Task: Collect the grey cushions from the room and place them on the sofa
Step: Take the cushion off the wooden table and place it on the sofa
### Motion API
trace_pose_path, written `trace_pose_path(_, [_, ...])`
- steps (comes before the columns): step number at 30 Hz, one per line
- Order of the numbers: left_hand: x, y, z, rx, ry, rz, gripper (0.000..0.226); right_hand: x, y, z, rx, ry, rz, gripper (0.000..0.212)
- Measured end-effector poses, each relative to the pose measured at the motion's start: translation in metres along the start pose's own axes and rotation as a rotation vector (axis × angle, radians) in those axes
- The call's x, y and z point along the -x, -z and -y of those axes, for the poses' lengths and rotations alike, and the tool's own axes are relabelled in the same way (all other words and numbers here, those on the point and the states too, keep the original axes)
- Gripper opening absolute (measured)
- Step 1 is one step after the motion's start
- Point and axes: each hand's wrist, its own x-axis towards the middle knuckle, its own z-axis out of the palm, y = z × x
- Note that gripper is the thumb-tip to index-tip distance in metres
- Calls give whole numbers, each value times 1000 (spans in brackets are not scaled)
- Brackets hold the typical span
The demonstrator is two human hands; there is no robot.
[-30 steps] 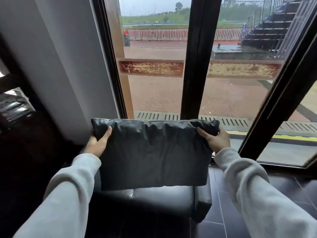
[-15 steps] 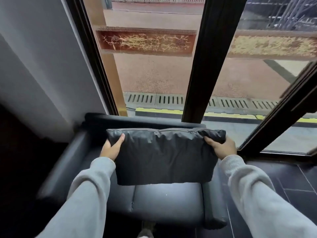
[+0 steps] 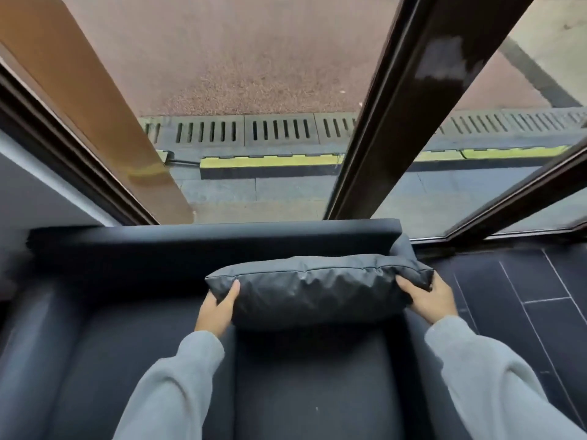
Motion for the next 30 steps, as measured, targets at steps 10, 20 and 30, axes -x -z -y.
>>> trace_pose_path(10, [-83,-40,-16,-170,-55,0,82,-64,-45,12,-150,57,-16,65])
trace_pose_path(20, [-29,-72,-25,-596,-60,-23,103,-2,-39,26,397,7,258,107])
trace_pose_path(30, [166,-202,-61,-1547,-710,229,108,134,104,54,952,248,46,91])
